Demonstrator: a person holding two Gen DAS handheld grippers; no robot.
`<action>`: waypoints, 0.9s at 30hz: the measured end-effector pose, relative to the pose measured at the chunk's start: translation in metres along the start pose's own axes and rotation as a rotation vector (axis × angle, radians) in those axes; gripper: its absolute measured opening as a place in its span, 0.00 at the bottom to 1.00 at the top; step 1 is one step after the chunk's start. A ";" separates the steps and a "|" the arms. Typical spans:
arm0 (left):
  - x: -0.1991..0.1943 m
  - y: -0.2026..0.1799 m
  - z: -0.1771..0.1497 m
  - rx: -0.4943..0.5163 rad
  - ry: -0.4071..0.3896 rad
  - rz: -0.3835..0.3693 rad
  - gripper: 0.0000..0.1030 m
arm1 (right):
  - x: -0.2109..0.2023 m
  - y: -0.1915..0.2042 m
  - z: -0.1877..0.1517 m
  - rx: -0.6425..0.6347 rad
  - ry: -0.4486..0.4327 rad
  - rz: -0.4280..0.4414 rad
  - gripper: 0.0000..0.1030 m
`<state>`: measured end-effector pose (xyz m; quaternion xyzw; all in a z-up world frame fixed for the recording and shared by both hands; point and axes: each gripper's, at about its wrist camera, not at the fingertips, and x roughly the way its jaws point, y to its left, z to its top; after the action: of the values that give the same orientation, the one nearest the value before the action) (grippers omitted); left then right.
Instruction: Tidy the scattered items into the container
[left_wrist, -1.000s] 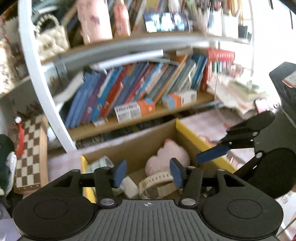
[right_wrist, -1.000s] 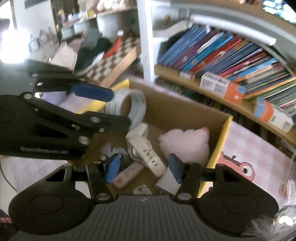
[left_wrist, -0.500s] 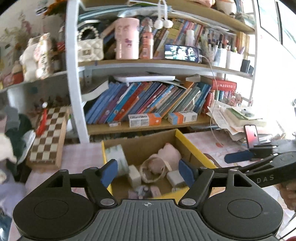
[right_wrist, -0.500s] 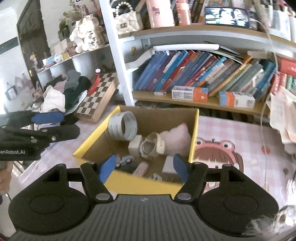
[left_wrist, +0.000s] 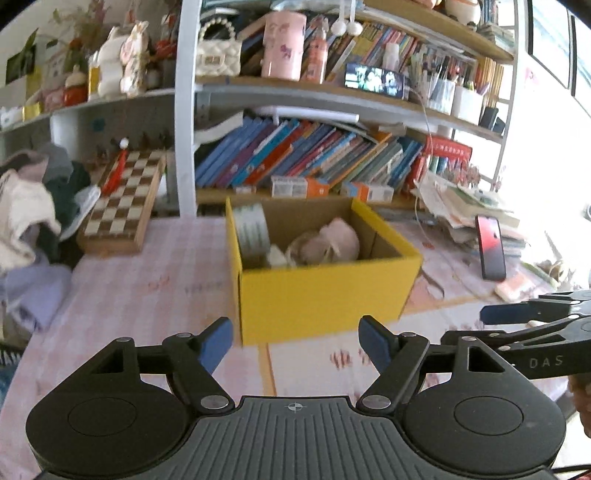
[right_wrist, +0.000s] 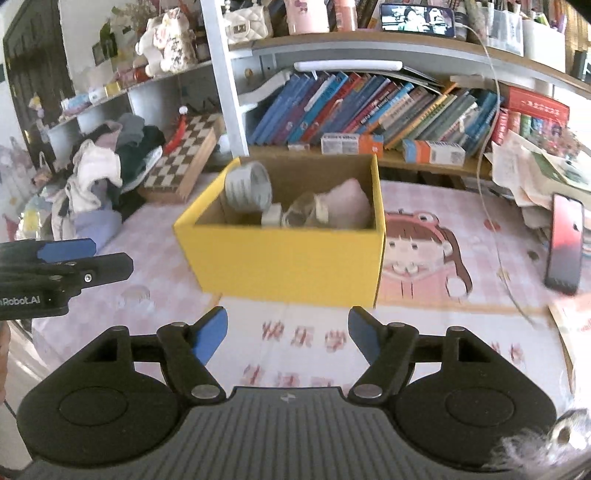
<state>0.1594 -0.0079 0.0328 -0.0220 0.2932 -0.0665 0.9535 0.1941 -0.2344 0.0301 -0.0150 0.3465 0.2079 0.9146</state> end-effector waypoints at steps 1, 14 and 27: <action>-0.002 -0.001 -0.005 0.005 0.006 0.004 0.75 | -0.003 0.005 -0.007 -0.005 0.004 -0.012 0.71; -0.029 -0.008 -0.066 0.065 0.080 0.062 0.80 | -0.013 0.041 -0.075 0.043 0.059 -0.152 0.87; -0.039 -0.009 -0.080 0.089 0.105 0.082 0.87 | -0.025 0.064 -0.083 -0.033 0.019 -0.194 0.95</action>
<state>0.0813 -0.0112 -0.0111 0.0358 0.3402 -0.0415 0.9387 0.1003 -0.1992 -0.0097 -0.0654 0.3484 0.1237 0.9268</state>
